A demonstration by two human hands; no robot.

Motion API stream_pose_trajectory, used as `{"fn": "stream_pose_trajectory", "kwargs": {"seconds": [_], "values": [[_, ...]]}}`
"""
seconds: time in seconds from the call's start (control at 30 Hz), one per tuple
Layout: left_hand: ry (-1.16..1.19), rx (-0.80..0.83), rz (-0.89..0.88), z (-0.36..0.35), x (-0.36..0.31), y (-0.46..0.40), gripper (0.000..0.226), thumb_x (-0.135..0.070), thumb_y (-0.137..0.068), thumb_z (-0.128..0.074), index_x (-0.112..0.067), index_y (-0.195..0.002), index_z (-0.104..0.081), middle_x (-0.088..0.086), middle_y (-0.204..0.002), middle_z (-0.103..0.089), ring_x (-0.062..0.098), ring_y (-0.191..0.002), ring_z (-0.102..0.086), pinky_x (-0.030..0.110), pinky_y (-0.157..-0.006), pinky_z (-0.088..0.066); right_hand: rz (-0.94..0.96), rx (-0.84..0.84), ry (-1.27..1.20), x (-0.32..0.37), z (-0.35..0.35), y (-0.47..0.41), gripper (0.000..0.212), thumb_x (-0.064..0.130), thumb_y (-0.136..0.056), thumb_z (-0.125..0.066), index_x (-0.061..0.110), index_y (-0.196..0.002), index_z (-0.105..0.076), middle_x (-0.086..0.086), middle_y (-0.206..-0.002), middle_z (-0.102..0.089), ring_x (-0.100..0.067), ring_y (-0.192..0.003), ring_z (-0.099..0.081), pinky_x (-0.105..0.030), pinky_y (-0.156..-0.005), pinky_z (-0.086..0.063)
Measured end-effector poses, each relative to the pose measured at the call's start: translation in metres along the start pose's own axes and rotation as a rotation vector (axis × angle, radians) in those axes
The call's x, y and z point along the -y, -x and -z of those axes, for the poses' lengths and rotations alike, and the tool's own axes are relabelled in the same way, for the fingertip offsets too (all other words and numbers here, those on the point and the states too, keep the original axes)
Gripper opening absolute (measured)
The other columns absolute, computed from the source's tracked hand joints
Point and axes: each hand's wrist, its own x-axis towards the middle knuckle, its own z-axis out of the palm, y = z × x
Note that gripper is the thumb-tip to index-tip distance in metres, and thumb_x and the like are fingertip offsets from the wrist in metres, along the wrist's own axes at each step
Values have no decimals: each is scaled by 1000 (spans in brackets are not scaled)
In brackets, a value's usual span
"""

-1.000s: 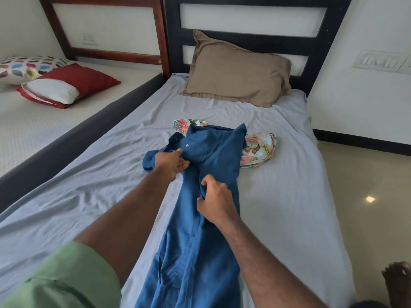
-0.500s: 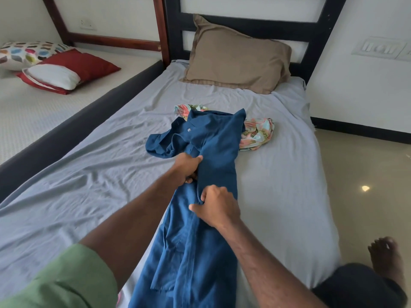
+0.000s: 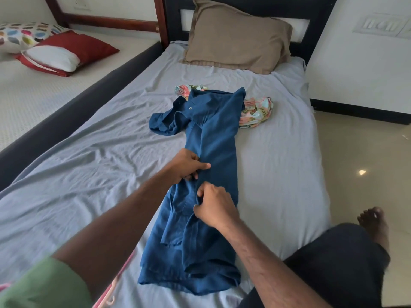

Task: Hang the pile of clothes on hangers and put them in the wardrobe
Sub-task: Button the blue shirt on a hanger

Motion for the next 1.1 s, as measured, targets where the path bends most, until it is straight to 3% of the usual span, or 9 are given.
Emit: {"fn": "stream_pose_trajectory", "kwargs": {"seconds": [0.17,0.3,0.4,0.53,0.63,0.77,0.9,1.0,1.1], "values": [[-1,-80,-28,-4,12,41,30,-25,-83,-83,-4,-79,-63,10,-58,-65,20,-51,-59,26,-46,-46,129,77,-222,-2,-6,20,20,20,-82,-78,24,-92,-61,7,-74,-69,-5,-69,-66,-29,-69,-58],[-43,-133,-29,-14,35,84,39,-25,-80,-84,6,-90,-62,14,-58,-69,24,-50,-65,25,-41,-47,178,84,-263,-18,0,37,16,15,-80,-82,19,-80,-67,5,-67,-67,-6,-60,-64,-36,-69,-58],[-102,-158,-28,-22,46,124,40,-30,-80,-84,2,-91,-62,11,-54,-66,13,-37,-58,21,-36,-40,199,127,-187,-29,8,56,20,28,-77,-86,21,-75,-68,5,-66,-67,-7,-61,-63,-32,-65,-56],[-197,-79,-13,-28,61,161,47,-37,-73,-89,-3,-79,-56,2,-48,-57,14,-36,-58,21,-37,-39,178,356,-168,-44,26,83,30,49,-73,-86,25,-83,-71,1,-80,-71,-12,-74,-66,-28,-69,-55],[-323,-2,-48,-34,74,168,47,-32,-72,-89,-12,-70,-47,1,-46,-52,14,-37,-57,22,-43,-41,198,507,-90,-50,32,93,35,34,-69,-92,27,-94,-70,4,-91,-70,-9,-81,-64,-29,-76,-57],[-319,59,-19,-29,82,168,39,-18,-75,-87,-9,-68,-49,4,-45,-47,15,-36,-46,21,-41,-36,249,458,57,-48,22,102,33,8,-71,-86,27,-87,-66,4,-86,-68,-8,-76,-62,-25,-68,-54],[-274,80,32,-19,82,170,46,-16,-78,-84,-15,-64,-40,5,-47,-40,18,-39,-40,26,-43,-31,251,524,-133,-42,33,112,28,12,-71,-89,20,-90,-70,-4,-84,-70,-14,-70,-65,-30,-68,-60],[-312,68,48,-22,80,181,44,-36,-79,-84,-13,-73,-47,7,-45,-50,16,-34,-40,23,-38,-28,253,409,-144,-43,41,110,25,21,-71,-90,21,-87,-71,-1,-81,-71,-15,-72,-68,-27,-68,-57],[-297,81,36,-33,78,194,50,-38,-70,-90,-9,-92,-57,12,-68,-69,15,-36,-50,32,-43,-44,179,492,-44,-45,35,105,14,14,-81,-82,18,-86,-69,0,-78,-72,-16,-72,-73,-29,-67,-61]]}}
